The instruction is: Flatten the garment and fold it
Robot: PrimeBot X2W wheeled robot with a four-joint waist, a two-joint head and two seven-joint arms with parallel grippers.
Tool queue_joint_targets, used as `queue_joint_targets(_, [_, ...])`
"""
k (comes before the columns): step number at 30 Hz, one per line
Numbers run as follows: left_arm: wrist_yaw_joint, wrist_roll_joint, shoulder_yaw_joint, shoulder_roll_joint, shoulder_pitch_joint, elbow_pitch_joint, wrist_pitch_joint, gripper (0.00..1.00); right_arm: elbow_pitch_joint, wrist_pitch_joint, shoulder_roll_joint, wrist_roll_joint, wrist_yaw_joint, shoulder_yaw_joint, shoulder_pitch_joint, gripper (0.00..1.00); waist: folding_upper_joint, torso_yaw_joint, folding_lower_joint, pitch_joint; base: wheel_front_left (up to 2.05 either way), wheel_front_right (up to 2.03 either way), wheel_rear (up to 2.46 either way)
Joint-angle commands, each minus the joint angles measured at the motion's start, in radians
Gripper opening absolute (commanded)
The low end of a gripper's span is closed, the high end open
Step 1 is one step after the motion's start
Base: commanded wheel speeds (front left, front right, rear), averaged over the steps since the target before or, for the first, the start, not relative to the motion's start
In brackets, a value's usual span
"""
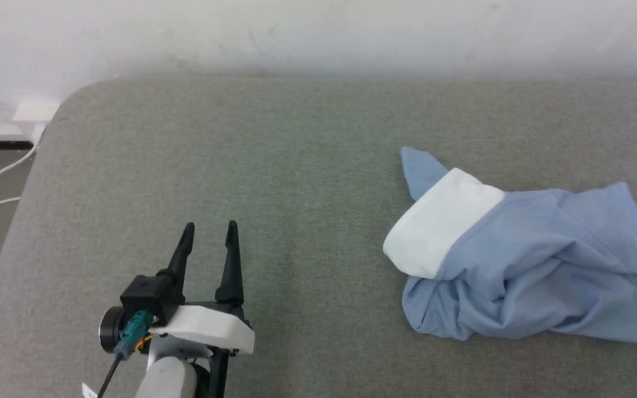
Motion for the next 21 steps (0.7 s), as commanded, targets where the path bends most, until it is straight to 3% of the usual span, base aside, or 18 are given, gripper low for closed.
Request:
queue_joint_targets(1, [-0.007,0.007,0.000,0.001,-0.003,0.005,-0.005,1.00,-0.022,-0.026,0.010,-0.014,-0.001,-0.003,0.010,1.00,0.0000,-0.019,0.0001,-0.011,0.00,0.00,0.00])
queue_joint_targets(5, [-0.031,0.005,-0.026,0.001,-0.023,0.050,0.008,1.00,-0.152,-0.166,0.092,-0.064,-0.001,0.004,0.063,1.00,0.0000,-0.041,0.0001,-0.026,0.00,0.00,0.00])
queue_joint_targets(9, [-0.074,0.000,-0.098,0.000,-0.059,0.105,0.089,1.00,-0.269,-0.239,0.135,-0.112,-0.001,0.066,0.130,1.00,0.0000,-0.063,0.0001,-0.041,0.00,0.00,0.00])
queue_joint_targets(15, [-0.137,-0.023,-0.263,-0.001,-0.127,0.198,0.262,1.00,-0.410,-0.288,0.155,-0.139,-0.001,0.204,0.213,1.00,0.0000,-0.104,0.0001,-0.050,0.00,0.00,0.00])
queue_joint_targets(21, [-0.163,-0.076,-0.427,-0.002,-0.235,0.291,0.438,1.00,-0.502,-0.282,0.157,-0.161,-0.001,0.325,0.263,1.00,0.0000,-0.148,0.0001,-0.030,0.00,0.00,0.00])
